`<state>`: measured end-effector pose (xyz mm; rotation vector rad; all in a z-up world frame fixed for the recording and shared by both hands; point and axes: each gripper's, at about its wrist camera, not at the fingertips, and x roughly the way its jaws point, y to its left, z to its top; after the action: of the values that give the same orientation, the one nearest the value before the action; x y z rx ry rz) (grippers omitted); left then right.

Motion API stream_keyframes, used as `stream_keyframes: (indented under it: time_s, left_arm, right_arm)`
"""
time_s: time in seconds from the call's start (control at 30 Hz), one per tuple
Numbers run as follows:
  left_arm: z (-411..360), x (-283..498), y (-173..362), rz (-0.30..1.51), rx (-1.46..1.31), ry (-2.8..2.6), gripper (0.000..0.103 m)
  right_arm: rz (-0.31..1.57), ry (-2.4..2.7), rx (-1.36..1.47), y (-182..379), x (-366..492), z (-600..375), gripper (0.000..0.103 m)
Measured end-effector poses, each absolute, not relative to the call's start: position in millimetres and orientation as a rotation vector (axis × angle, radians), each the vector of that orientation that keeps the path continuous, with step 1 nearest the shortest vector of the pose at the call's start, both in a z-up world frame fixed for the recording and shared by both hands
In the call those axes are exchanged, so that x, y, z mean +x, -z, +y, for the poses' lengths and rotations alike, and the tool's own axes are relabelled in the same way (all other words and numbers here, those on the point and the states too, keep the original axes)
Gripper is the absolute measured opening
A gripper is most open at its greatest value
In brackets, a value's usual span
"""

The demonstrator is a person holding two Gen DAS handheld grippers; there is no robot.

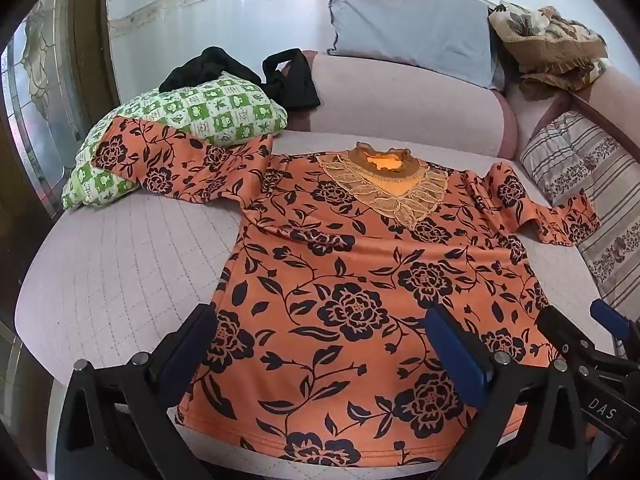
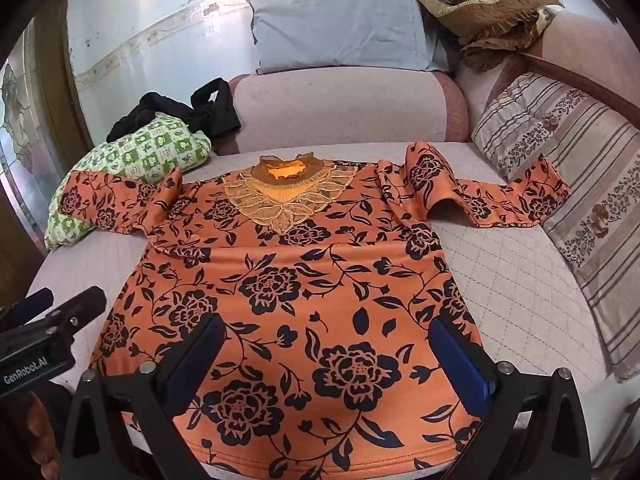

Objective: Fold small clothes

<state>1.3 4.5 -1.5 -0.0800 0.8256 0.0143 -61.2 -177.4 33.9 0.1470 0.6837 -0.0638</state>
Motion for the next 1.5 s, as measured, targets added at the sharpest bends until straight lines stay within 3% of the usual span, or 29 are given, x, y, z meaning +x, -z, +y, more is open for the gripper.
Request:
stream_keyframes:
  time_s: [1.5]
  left_arm:
    - [2.8,-2.0,6.5,0.844,-0.046,-0.020,0.103]
  right_arm:
    - [0.607,0.055,0.129,-46.4,-65.7,-168.6,0.103]
